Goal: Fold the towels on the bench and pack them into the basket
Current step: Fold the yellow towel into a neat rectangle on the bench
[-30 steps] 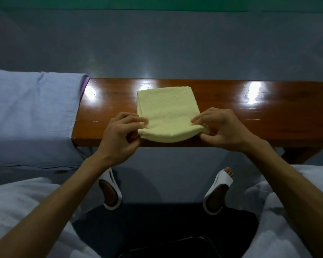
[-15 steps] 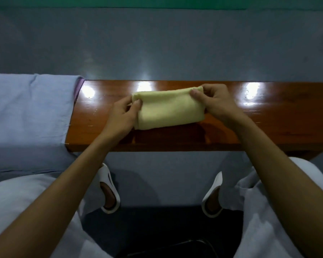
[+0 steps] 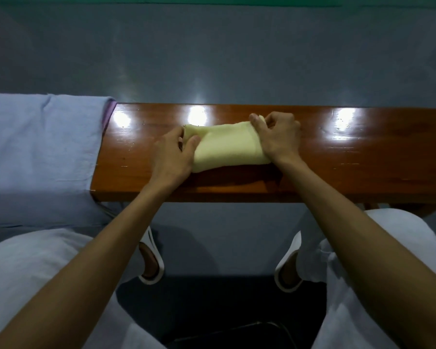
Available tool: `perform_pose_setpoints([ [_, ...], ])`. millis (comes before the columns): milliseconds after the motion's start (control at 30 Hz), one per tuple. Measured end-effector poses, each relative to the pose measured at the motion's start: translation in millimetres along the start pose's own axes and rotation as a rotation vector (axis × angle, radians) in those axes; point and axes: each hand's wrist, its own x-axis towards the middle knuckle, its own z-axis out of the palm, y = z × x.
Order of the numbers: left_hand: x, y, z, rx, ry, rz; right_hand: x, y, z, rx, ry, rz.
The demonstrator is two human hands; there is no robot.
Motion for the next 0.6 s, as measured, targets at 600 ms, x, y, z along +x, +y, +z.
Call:
perform_pose_setpoints([
  [600,-40.1,33.8,27.0,0.400,-0.055,0.443,-55.4,-11.6,-9.2,-0.183,-0.003,-0.657],
])
